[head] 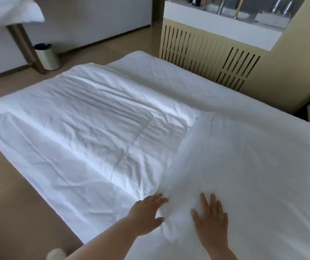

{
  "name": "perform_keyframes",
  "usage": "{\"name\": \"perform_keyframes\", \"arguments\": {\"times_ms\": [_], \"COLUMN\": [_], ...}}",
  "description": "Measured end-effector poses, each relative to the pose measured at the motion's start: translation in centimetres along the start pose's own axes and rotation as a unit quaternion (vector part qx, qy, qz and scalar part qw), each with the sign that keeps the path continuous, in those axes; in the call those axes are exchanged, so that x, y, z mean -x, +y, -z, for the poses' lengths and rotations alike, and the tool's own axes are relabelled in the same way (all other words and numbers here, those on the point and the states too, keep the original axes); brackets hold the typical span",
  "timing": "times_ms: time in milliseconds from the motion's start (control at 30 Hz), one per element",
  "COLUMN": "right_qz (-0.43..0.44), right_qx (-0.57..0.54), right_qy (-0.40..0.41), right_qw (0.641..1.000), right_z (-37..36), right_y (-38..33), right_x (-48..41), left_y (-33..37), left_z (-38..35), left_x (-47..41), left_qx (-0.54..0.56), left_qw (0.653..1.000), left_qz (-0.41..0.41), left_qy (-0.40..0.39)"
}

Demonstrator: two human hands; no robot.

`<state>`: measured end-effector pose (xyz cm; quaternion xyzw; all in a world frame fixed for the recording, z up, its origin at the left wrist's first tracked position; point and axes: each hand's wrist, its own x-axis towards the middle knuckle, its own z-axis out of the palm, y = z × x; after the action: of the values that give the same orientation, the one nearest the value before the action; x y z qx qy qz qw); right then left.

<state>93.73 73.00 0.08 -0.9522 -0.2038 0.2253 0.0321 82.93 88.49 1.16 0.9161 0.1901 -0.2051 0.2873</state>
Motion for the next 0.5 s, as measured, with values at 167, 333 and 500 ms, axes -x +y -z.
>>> {"name": "perform_keyframes", "arguments": {"times_ms": [167,333,500], "right_qz": [-0.037,0.048,0.127], "right_qx": [-0.005,0.058,0.038], "right_qy": [0.106,0.046,-0.059], "right_qw": [0.994,0.996,0.989], "right_z": [-1.4,-4.4,-7.7], "right_y": [-10.5,-27.9,-45.3], "right_x": [-0.9,-2.7,-4.9], "left_y": [-10.7,-27.4,-41.9], "left_z": [3.6,9.4,16.1], "left_x": [2.8,6.7,8.5], "left_qx": [0.12,0.165,0.183], "left_qw": [0.992,0.978,0.956], "left_qz": [0.036,0.11,0.199], "left_qy": [-0.012,0.059,0.113]}}
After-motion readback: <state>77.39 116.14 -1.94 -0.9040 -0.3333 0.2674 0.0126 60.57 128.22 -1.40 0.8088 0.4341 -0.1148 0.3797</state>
